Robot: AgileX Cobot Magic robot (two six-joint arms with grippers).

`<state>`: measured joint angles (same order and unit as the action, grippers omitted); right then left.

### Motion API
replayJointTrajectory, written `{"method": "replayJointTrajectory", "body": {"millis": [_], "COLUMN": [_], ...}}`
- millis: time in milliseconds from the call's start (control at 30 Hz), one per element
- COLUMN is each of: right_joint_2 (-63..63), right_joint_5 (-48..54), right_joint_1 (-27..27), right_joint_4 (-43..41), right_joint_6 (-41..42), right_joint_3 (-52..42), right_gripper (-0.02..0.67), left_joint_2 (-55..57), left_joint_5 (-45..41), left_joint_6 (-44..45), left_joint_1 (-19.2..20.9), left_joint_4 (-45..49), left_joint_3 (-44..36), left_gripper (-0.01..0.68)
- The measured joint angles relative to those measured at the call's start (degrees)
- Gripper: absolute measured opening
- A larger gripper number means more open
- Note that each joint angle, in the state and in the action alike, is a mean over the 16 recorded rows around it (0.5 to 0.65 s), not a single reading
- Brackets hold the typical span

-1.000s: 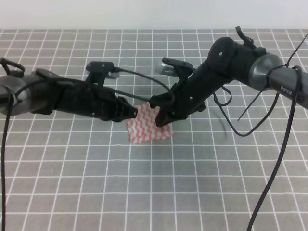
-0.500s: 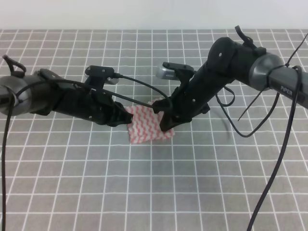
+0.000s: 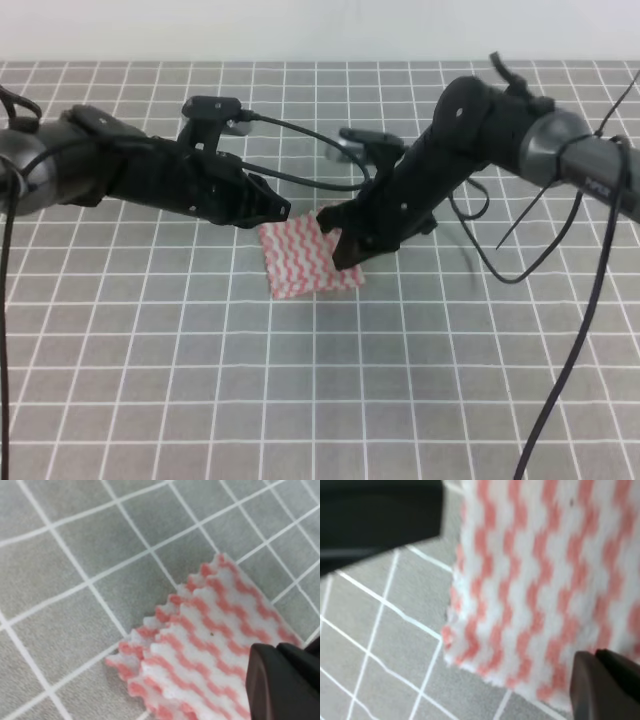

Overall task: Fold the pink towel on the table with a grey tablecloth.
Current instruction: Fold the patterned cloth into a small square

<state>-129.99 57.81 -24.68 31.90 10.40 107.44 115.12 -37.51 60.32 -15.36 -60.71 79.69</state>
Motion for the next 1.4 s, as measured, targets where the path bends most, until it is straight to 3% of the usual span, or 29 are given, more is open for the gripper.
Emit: {"method": "replayJointTrajectory", "body": {"millis": [767,1067,1400], "right_joint_2": [-1.7,-2.1,-0.6], "right_joint_5": [-15.5,-12.2,-1.6], "right_joint_1": [0.9,1.9,3.0], "right_joint_4": [2.1,2.3,2.2], "right_joint_6": [-0.9,-1.0,-1.0], "right_joint_3": [0.1,2.1,4.8], "right_gripper": [-0.015,-0.015,-0.015], "left_joint_2": [4.1,4.1,3.1], "left_joint_5": [-0.4,-1.4,-5.3], "left_joint_6": [-0.1,-0.2,-4.2], "left_joint_1": [0.0,0.0,0.0], "left_joint_4": [-1.7,-1.1,3.3], "left_joint_3": [1.0,1.0,1.0], "left_gripper": [-0.003,-0.004,-0.004]}}
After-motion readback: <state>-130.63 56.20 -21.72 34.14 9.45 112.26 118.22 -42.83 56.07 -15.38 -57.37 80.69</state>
